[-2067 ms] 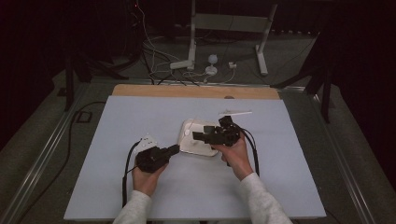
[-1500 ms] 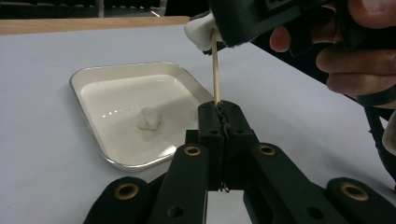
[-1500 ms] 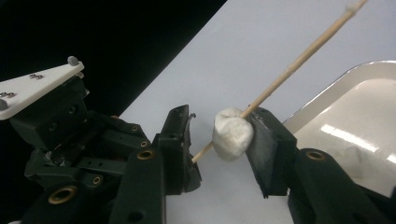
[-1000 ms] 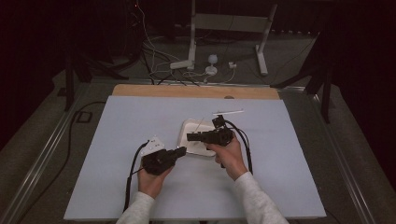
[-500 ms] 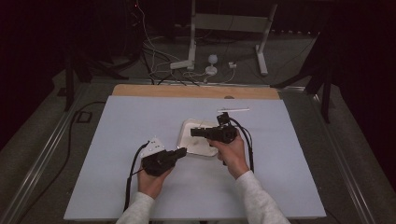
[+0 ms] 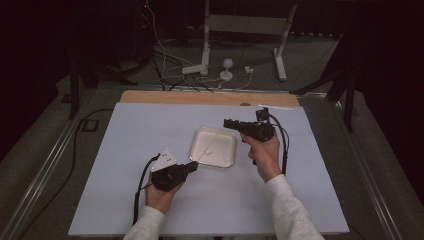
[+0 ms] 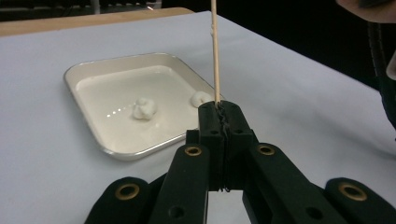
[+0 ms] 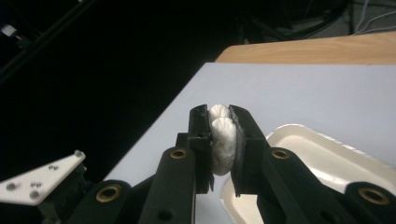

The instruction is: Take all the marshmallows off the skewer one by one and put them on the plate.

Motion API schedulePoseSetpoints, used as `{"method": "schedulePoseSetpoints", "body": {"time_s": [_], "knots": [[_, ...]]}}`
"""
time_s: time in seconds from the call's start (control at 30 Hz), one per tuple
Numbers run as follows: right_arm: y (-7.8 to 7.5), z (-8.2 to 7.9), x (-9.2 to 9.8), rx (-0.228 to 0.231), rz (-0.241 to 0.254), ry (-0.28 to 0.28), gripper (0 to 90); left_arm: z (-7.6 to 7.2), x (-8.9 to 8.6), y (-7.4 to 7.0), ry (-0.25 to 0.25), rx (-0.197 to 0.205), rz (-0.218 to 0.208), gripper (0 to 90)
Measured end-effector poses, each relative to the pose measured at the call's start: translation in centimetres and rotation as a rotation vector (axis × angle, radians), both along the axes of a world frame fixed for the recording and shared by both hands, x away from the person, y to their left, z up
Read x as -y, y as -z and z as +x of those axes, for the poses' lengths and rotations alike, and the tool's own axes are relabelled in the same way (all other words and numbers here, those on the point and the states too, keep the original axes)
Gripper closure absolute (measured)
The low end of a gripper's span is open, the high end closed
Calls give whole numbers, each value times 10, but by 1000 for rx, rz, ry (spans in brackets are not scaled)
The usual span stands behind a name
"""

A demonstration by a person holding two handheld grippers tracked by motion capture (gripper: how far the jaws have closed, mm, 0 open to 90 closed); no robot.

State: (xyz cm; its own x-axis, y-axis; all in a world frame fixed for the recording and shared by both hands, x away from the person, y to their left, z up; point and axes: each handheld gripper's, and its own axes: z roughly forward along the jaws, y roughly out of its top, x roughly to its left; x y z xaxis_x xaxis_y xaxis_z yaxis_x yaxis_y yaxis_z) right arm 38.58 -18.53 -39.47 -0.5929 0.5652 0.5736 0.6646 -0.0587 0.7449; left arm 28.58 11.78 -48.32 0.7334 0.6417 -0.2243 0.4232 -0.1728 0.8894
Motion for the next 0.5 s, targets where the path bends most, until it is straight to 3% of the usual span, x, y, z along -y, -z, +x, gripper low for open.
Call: {"method": "schedulePoseSetpoints", "body": {"time_s": [0.1, 0.2, 0.5], "knots": [[-2, -1, 4, 17, -46, -3, 801, 1, -2, -1, -14, -4, -17, 900], [0, -1, 4, 18, -61, -1, 798, 1, -2, -1, -20, -8, -14, 900], [14, -1, -7, 31, -149, -9, 787, 3, -5, -2, -42, -18, -51, 900]]}}
